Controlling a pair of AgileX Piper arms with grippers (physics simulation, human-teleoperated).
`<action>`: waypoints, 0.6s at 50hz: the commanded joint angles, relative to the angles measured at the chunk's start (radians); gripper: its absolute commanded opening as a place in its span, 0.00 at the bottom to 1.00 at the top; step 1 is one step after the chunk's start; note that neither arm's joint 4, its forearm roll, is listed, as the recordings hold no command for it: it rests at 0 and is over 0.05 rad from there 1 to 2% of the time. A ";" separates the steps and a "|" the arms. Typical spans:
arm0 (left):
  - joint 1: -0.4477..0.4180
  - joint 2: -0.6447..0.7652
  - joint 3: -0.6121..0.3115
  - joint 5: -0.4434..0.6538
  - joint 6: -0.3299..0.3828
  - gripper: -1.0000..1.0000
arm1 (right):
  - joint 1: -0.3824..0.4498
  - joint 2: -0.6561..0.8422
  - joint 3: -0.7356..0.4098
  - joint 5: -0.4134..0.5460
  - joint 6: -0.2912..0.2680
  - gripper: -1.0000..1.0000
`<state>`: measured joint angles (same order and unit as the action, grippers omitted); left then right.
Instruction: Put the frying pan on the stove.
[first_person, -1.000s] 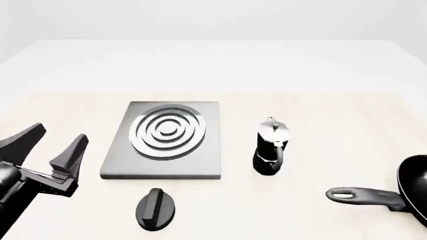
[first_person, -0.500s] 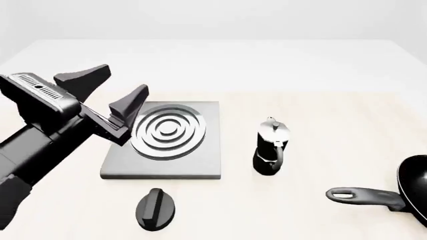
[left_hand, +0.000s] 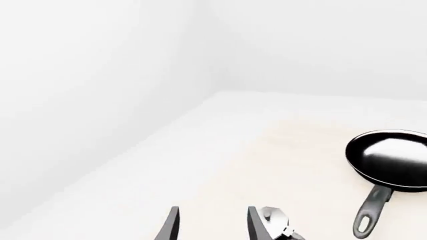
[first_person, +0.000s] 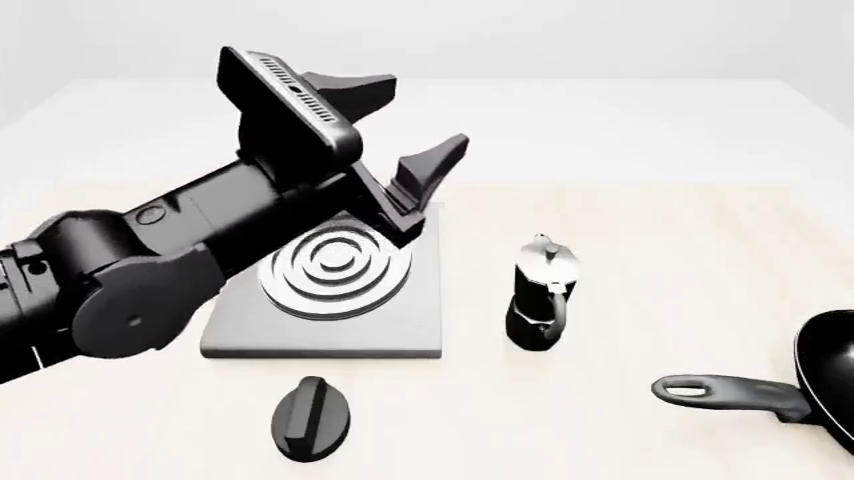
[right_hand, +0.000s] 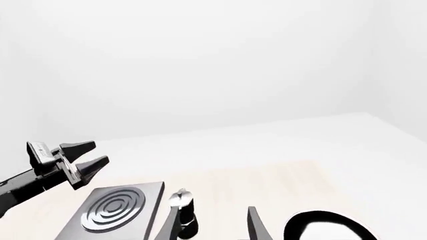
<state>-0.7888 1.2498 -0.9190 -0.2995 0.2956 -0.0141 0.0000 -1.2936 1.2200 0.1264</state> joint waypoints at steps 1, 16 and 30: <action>-0.113 0.126 -0.170 0.069 0.020 1.00 | 0.001 0.000 0.011 0.000 0.002 1.00; -0.203 0.248 -0.344 0.171 0.048 1.00 | 0.002 0.000 0.013 0.000 0.009 1.00; -0.261 0.364 -0.527 0.288 0.093 1.00 | 0.004 0.000 0.014 0.000 0.009 1.00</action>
<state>-0.9999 1.5319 -1.3162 -0.0874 0.3940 -0.0138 0.0000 -1.2873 1.2200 0.1394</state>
